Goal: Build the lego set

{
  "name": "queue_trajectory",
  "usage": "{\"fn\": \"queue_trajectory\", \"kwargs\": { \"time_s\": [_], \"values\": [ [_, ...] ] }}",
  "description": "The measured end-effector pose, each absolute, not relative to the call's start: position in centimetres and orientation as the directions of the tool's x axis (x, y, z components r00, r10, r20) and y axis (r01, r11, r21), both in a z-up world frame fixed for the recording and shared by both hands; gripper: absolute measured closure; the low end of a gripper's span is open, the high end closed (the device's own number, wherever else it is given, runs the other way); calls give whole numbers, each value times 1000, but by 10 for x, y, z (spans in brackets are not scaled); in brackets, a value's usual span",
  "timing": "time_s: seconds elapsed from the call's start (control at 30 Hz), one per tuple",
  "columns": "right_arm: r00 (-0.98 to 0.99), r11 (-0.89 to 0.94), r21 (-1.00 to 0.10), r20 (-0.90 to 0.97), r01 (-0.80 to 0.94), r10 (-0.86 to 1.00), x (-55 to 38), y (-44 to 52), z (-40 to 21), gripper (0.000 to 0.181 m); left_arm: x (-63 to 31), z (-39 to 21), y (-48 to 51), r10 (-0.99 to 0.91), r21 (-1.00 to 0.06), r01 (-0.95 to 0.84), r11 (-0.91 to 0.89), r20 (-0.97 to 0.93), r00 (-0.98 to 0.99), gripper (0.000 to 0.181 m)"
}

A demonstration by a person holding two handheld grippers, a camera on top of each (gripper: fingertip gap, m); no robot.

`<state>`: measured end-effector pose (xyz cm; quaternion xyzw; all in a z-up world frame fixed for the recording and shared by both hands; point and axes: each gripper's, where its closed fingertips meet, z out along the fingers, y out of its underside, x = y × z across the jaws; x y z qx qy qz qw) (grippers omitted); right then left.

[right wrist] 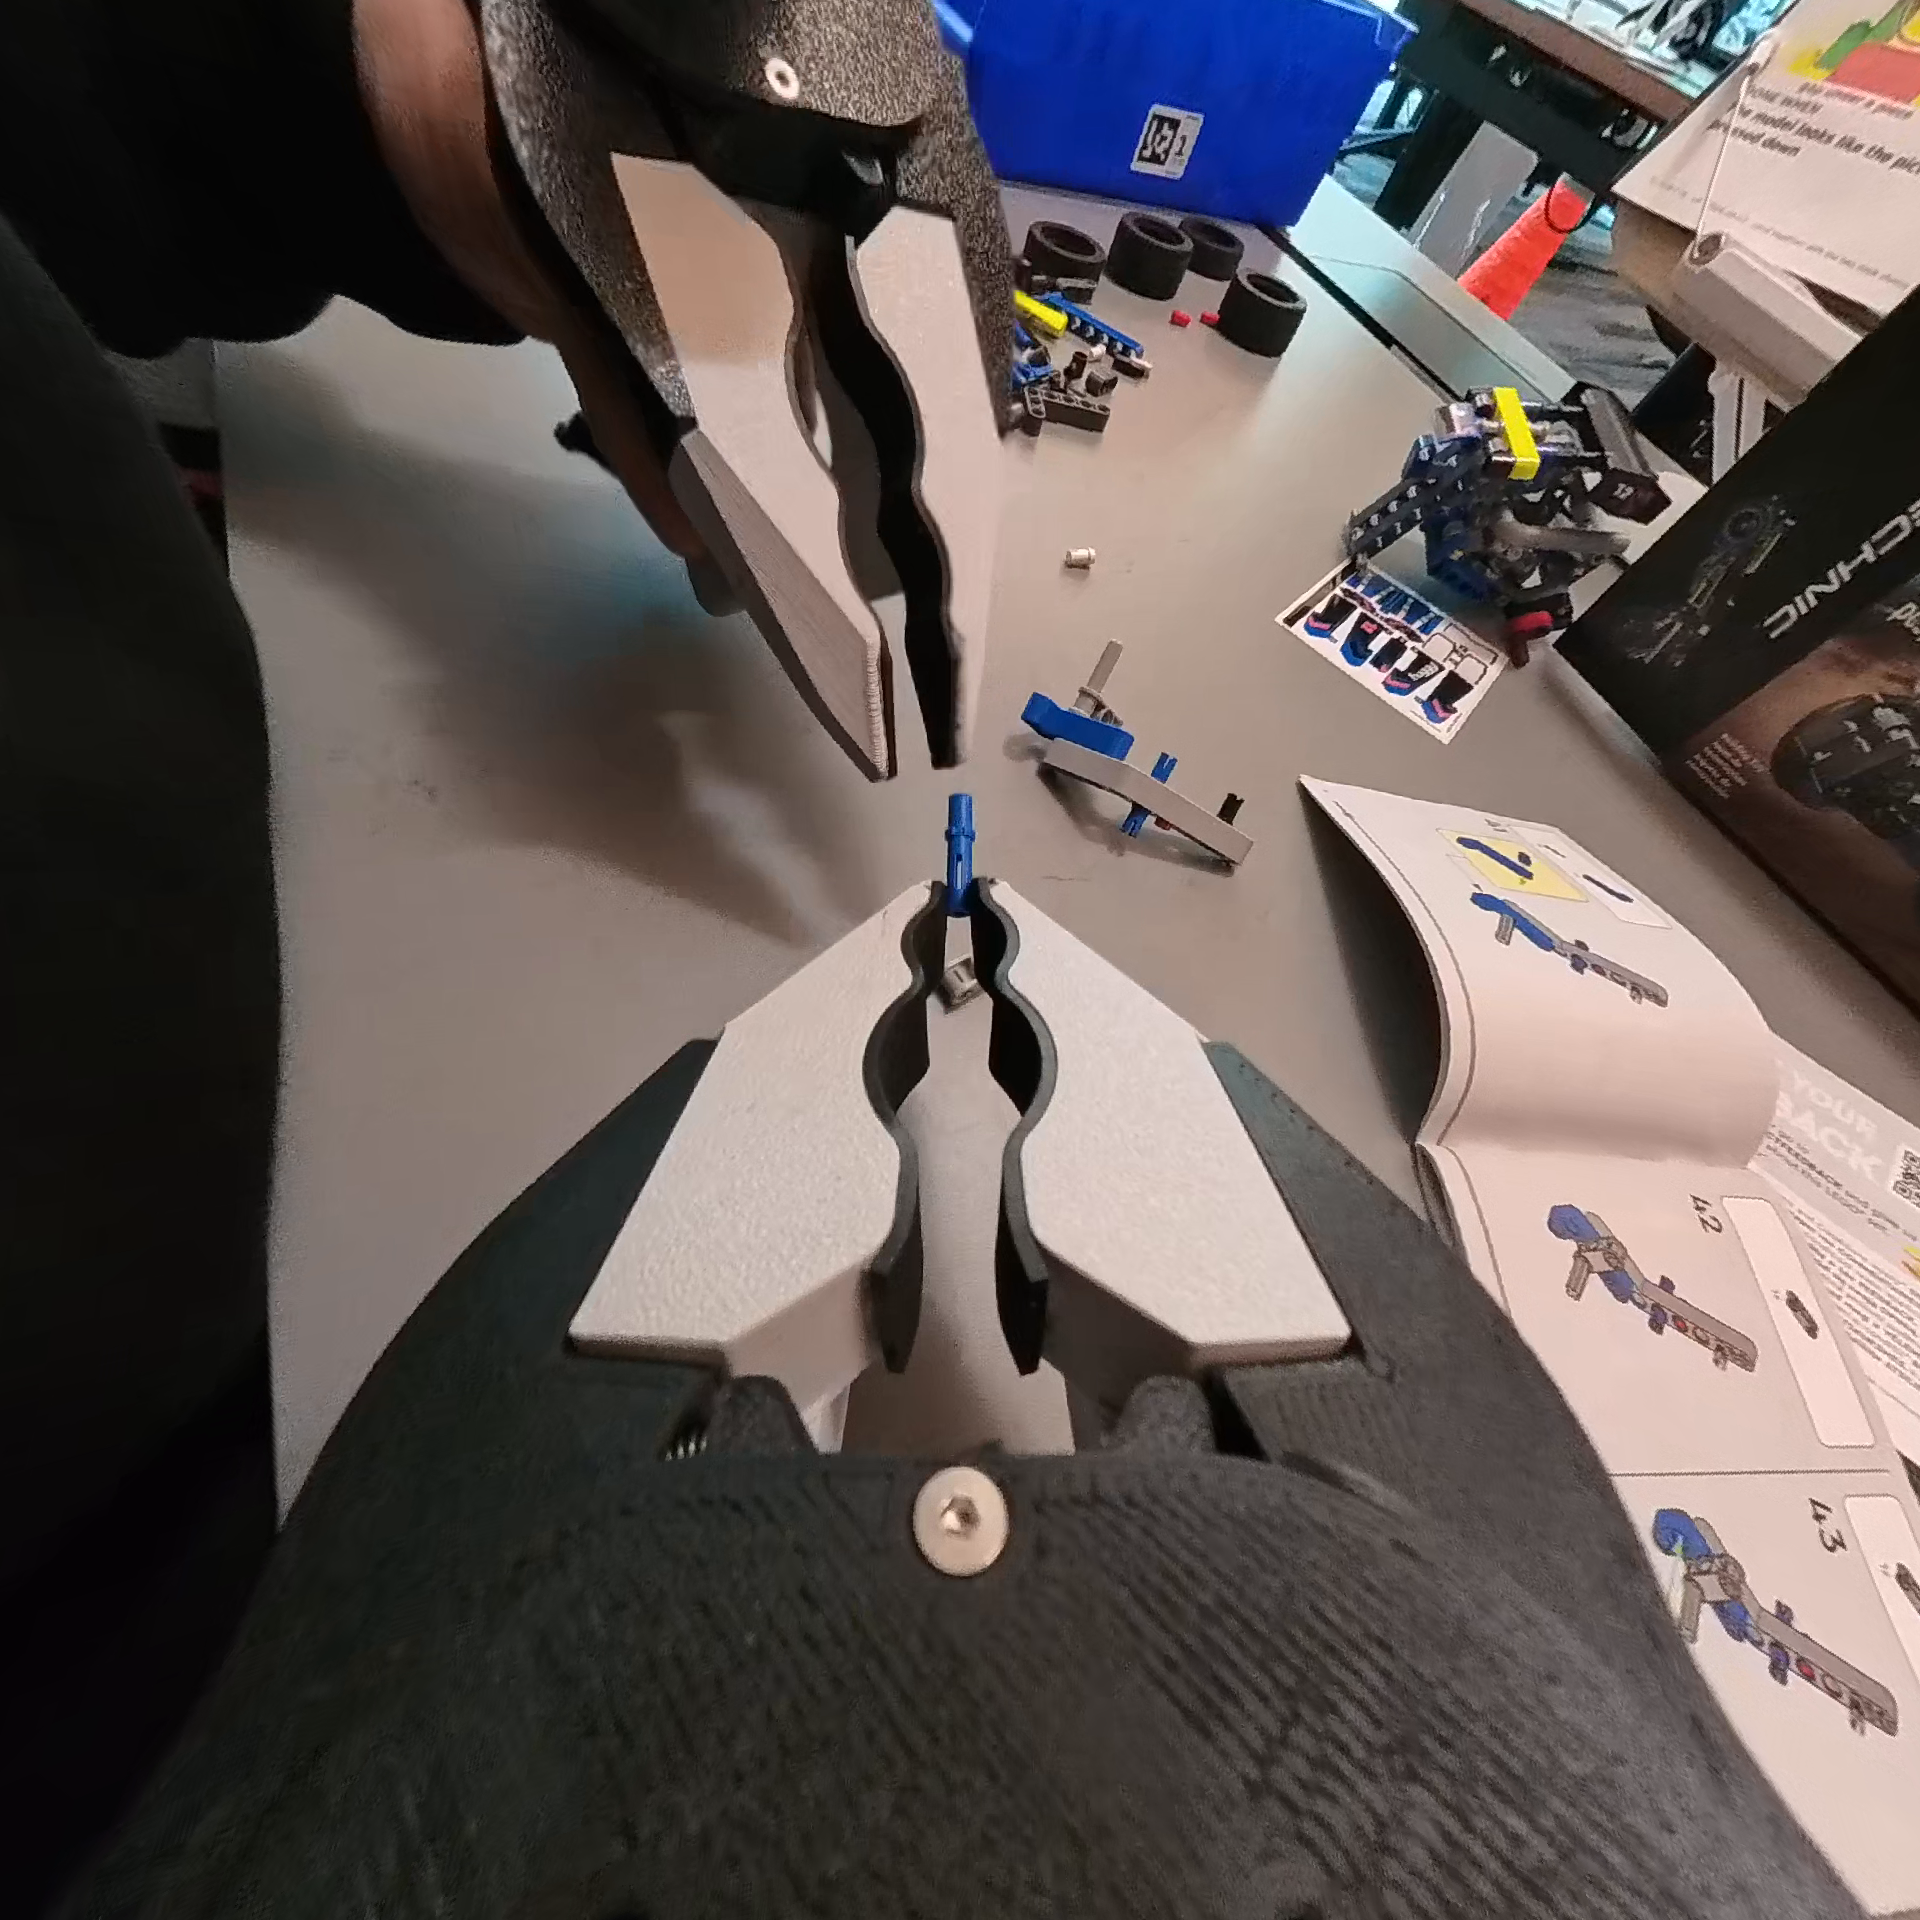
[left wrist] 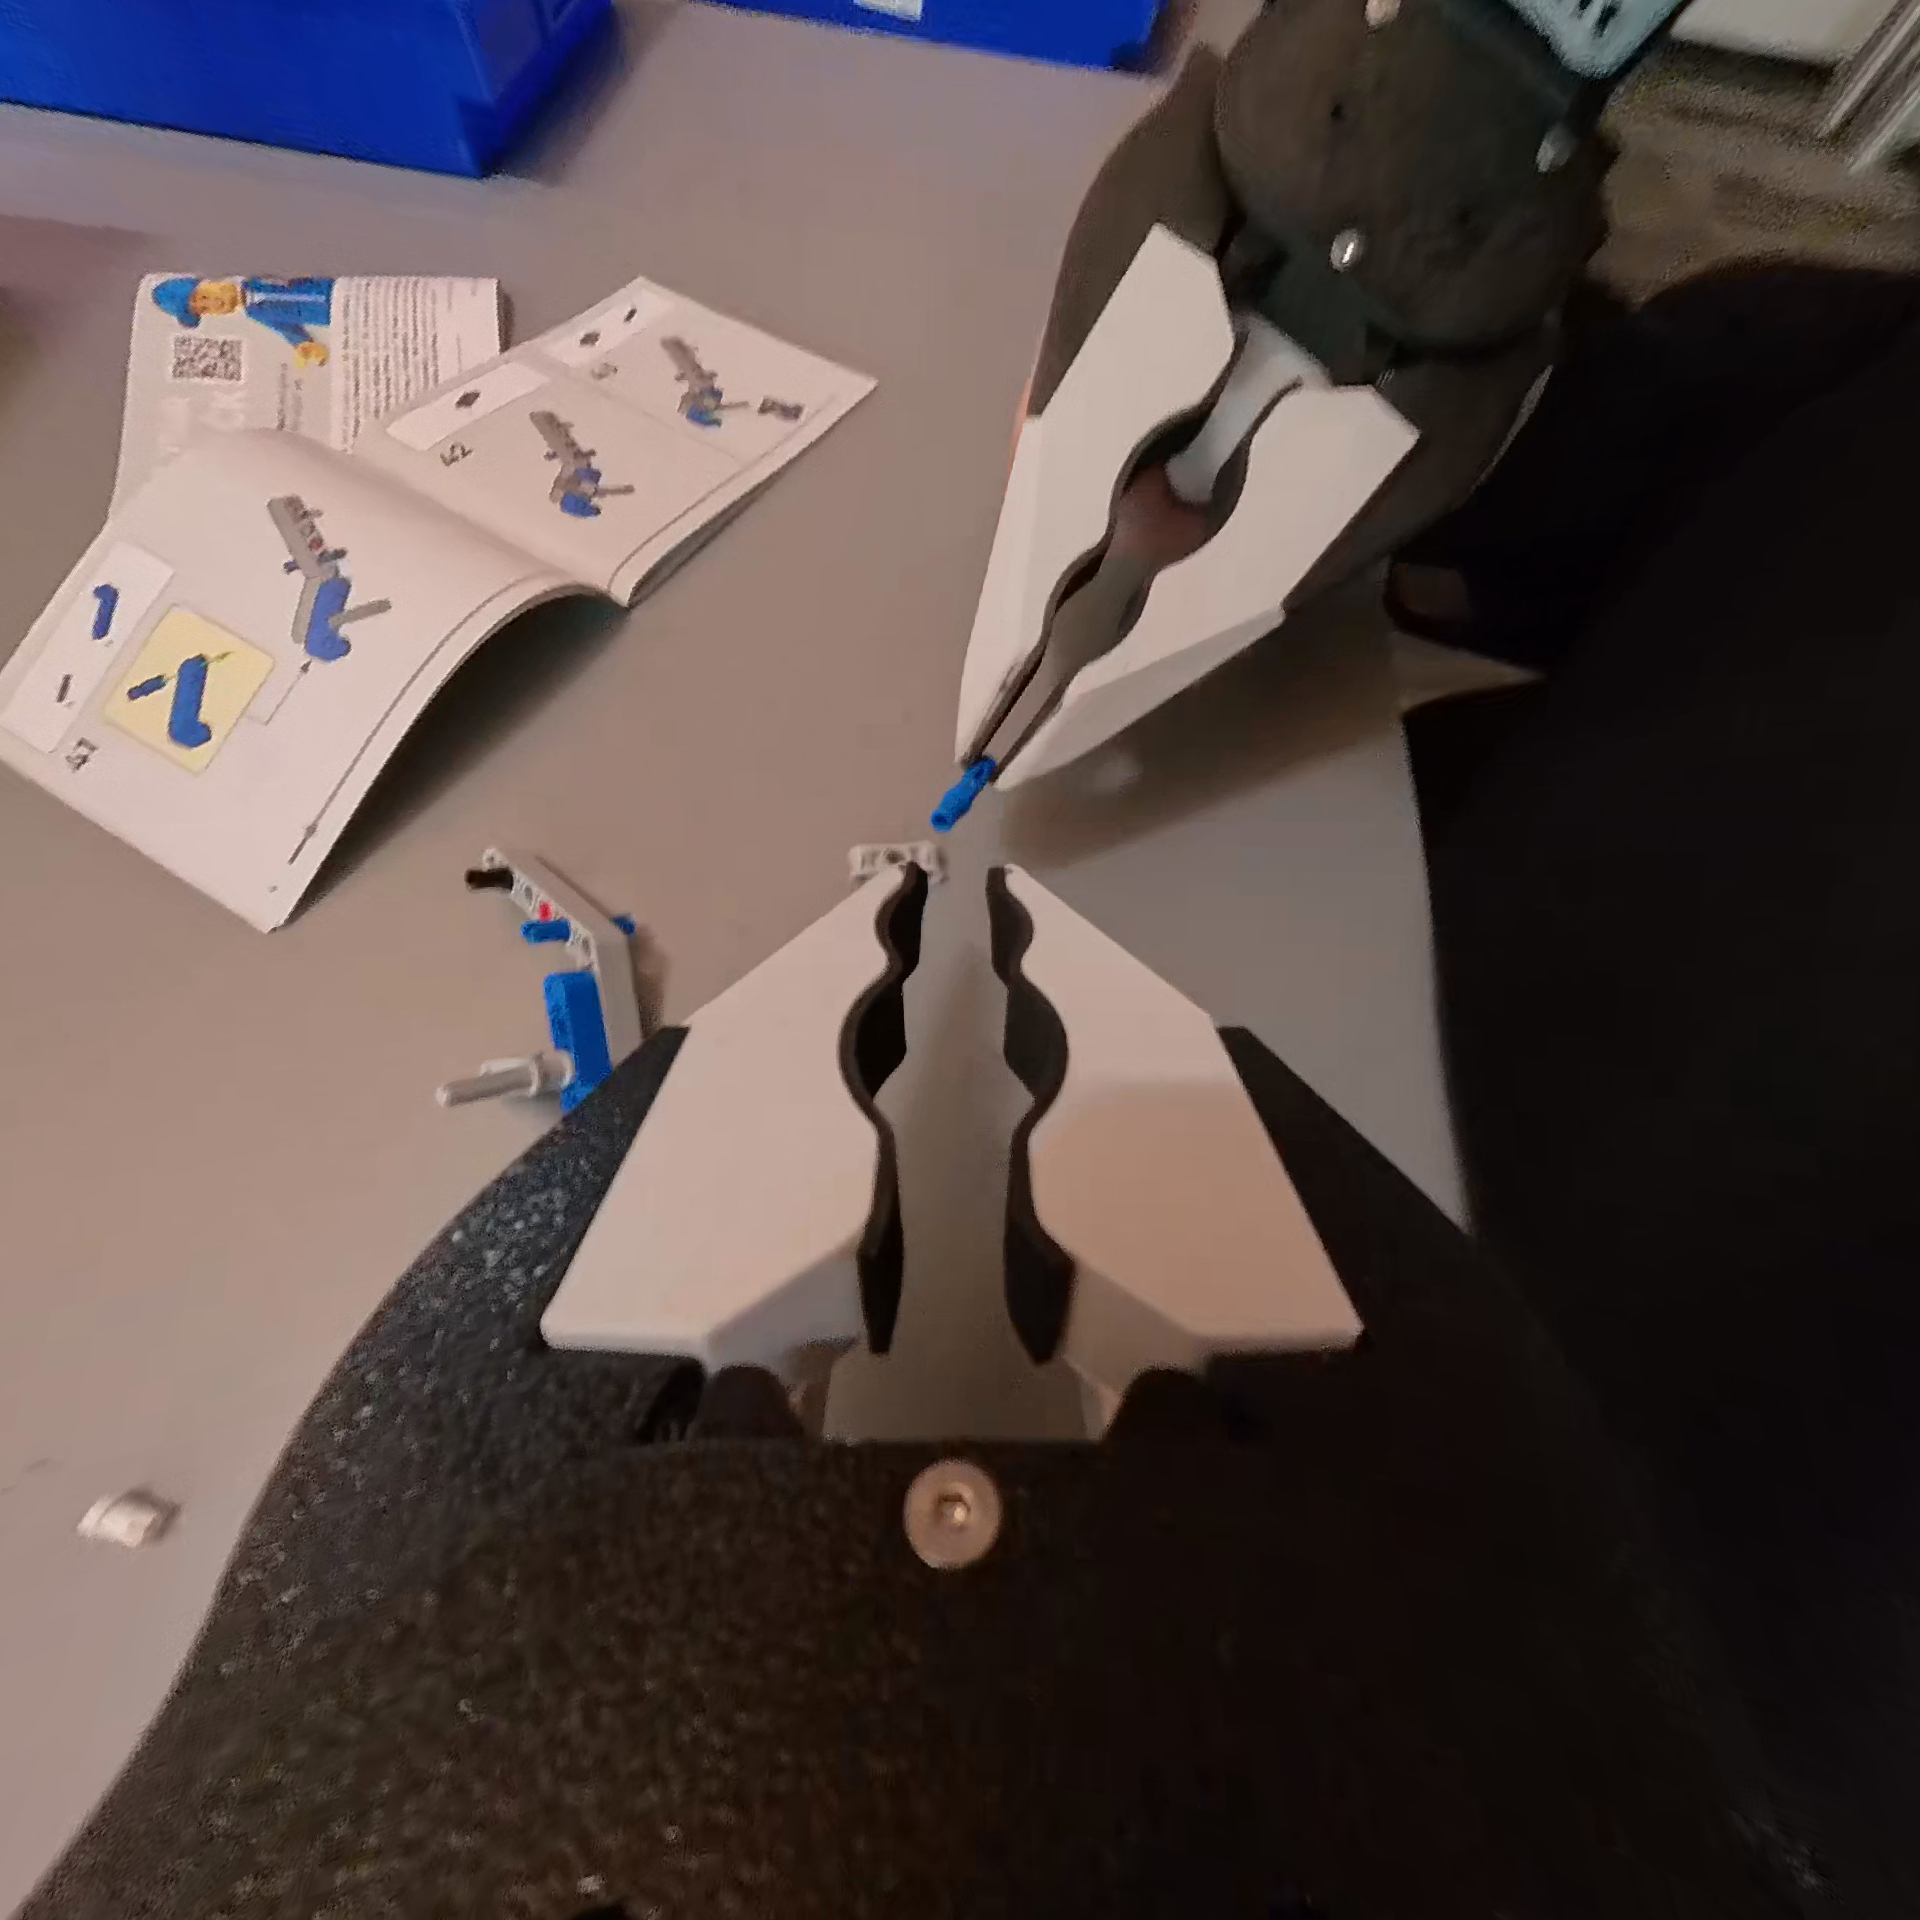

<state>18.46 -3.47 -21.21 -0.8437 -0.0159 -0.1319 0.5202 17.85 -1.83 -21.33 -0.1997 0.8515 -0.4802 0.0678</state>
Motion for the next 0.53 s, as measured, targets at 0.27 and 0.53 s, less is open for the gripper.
{"fn": "queue_trajectory", "kwargs": {
  "time_s": [0.27, 0.53],
  "values": [
    [968, -449, -878, 233, 167, -97, 183, -30, -211, 179, 185, -215, -12, -446, -852, -260, 455, 34, -894, 170],
    [962, -462, -864, 263, 198, -79, 181, -30, -213, 179, 177, -216, -28, -369, -864, -263, 430, 98, -924, 168]
  ]
}}
